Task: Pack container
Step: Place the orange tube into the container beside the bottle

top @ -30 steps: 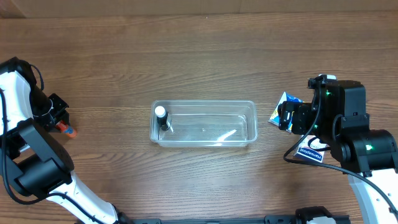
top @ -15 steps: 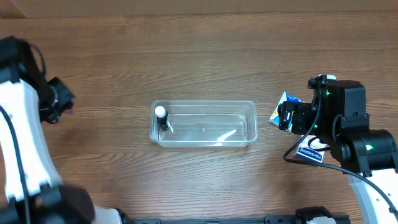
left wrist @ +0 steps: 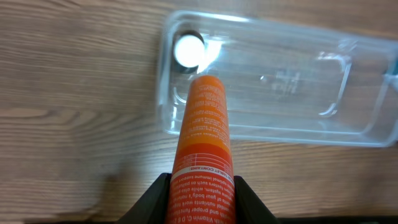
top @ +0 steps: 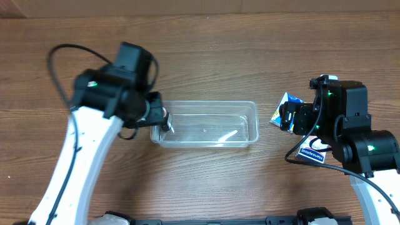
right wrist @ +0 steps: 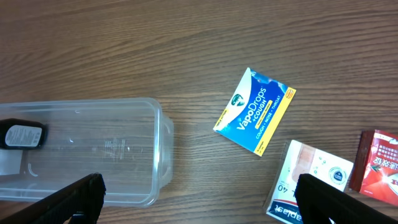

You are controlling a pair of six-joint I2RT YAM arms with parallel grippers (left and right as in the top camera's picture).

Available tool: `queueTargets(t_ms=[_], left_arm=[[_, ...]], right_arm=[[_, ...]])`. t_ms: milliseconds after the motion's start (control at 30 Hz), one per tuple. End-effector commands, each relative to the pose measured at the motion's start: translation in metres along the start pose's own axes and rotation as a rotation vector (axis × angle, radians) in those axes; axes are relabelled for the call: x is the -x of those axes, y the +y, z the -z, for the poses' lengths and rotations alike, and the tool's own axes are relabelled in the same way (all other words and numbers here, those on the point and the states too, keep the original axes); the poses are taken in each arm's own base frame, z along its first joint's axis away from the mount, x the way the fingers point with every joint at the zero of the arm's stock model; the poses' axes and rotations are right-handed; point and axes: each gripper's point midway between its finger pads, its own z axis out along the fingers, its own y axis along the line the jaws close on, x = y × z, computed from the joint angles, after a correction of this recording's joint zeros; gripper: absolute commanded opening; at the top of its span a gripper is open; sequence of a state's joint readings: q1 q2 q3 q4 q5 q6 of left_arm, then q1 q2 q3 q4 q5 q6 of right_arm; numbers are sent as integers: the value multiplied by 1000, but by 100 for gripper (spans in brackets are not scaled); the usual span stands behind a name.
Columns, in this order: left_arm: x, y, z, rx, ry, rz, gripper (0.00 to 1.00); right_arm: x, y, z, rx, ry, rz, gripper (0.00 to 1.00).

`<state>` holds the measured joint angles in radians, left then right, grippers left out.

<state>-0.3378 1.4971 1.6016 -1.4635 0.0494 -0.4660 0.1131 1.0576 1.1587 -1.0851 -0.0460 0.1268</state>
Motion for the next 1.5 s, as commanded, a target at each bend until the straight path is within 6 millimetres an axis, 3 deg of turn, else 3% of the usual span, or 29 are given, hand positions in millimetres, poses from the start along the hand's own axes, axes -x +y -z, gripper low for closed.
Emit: queueTargets(t_ms=[0,167,367,1333,1367,1467], left_arm=[[-12,-4,-46,54,113,16,4],[-16,0,-89,97,190,50,4],[-17,3,-117,119,210,69,5],[-20,16,-136,175,202,96,12],[-20,16,-136,174,199,96,16],[-19,16,-136,172,196,96,43]], right_arm=[[10,3,8,8,-34,3,100],[10,3,8,8,-34,3,100],[10,3,8,8,-33,3,100],[9,3,8,8,-30,3,100],[9,3,8,8,-29,3,100],[9,3,8,8,-29,3,100]])
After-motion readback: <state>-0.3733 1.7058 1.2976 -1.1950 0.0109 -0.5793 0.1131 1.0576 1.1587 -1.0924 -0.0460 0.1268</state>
